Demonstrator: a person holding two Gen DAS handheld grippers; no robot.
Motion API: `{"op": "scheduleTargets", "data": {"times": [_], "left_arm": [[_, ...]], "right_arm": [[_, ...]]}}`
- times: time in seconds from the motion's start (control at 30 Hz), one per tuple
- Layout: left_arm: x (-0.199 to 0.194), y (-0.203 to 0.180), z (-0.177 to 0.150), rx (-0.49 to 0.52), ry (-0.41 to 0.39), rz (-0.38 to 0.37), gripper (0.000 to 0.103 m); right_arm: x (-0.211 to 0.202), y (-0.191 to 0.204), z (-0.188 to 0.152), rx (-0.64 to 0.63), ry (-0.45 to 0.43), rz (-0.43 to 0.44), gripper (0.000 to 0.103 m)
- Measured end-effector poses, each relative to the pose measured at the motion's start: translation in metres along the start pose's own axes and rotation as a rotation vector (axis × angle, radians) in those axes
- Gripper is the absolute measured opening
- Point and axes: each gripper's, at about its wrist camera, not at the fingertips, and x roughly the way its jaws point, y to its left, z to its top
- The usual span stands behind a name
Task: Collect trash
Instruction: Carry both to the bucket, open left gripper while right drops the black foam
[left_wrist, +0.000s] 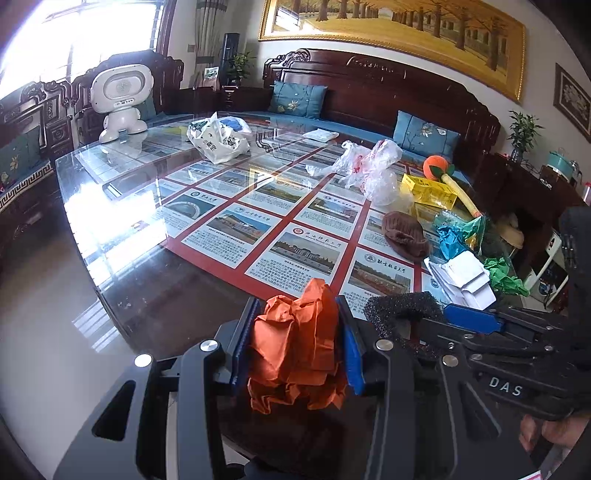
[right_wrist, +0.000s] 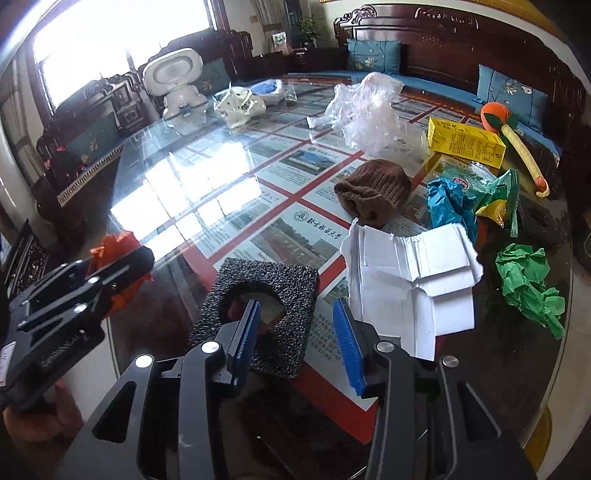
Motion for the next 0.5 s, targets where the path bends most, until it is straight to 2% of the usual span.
{"op": "scheduleTargets", "data": {"times": [0.03, 0.07, 0.1, 0.13, 0.33, 0.5], "left_arm": [[-0.001, -0.001, 0.000, 0.003, -0.002, -0.002, 0.042], [-0.001, -0.002, 0.001, 0.005, -0.003, -0.002, 0.042], [-0.002, -0.003, 0.001, 0.007, -0.004, -0.002, 0.042], [-0.004, -0.004, 0.001, 0.008, -0.005, -0.005, 0.042], [-0.018, -0.012, 0.005, 0.008, -0.021, -0.025, 0.042], [-0.037, -0.038, 0.009, 0.043, -0.038, -0.079, 0.042]], "right_arm": [[0.000, 0.000, 0.000, -0.001, -0.003, 0.005, 0.037], [0.000, 0.001, 0.000, -0.001, 0.003, 0.025, 0.027], [-0.003, 0.002, -0.001, -0.004, 0.002, 0.030, 0.025], [-0.005, 0.004, -0.001, -0.016, -0.003, 0.032, 0.018], [-0.041, 0.005, -0.012, -0.040, -0.101, 0.121, 0.018], [-0.085, -0.015, -0.019, -0.044, -0.199, 0.073, 0.018]]}}
